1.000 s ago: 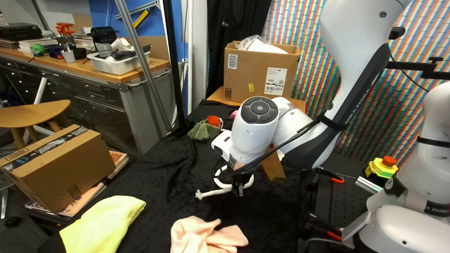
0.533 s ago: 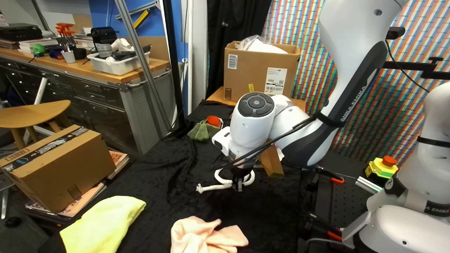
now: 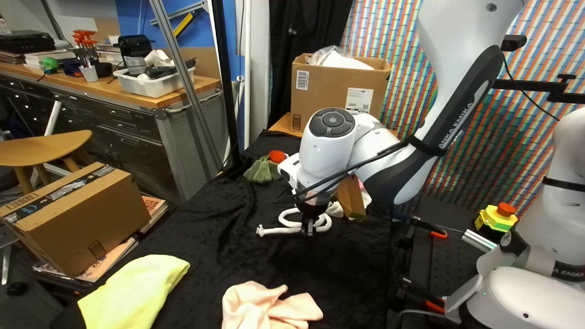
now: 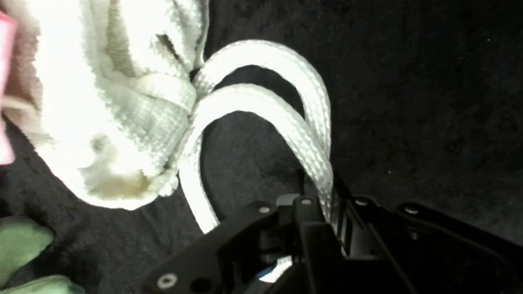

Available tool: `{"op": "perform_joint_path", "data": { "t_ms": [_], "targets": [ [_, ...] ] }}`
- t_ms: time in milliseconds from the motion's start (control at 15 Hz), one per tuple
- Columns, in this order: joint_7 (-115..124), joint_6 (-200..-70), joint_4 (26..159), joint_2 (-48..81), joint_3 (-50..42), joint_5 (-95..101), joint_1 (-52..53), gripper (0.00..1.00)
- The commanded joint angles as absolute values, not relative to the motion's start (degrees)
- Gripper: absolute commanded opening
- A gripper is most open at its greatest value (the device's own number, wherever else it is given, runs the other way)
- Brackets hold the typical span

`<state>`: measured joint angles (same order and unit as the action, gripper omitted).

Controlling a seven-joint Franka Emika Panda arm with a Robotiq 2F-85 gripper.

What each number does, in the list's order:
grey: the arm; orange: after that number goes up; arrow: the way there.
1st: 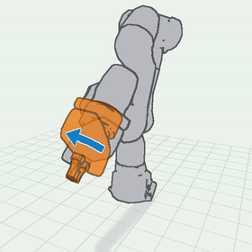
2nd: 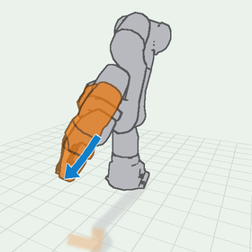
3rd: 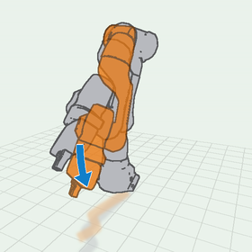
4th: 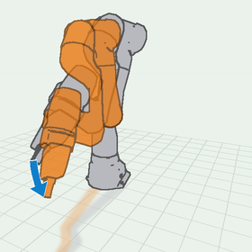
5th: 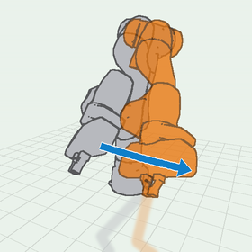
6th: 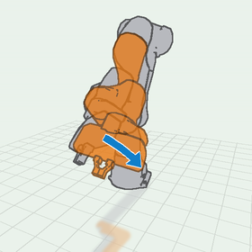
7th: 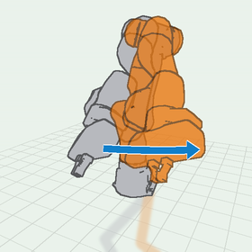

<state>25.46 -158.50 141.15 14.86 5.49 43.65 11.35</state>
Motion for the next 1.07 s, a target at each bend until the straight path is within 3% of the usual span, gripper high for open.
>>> {"op": "perform_joint_path", "data": {
  "t_ms": [0, 1000],
  "targets": [
    [27.0, -157.7, 143.6, 8.5, 4.4, 43.6, 10.3, 0.04],
    [35.1, -153.1, 152.6, -12.5, -3.1, 49.3, 3.8, 0.04]
  ]
}}
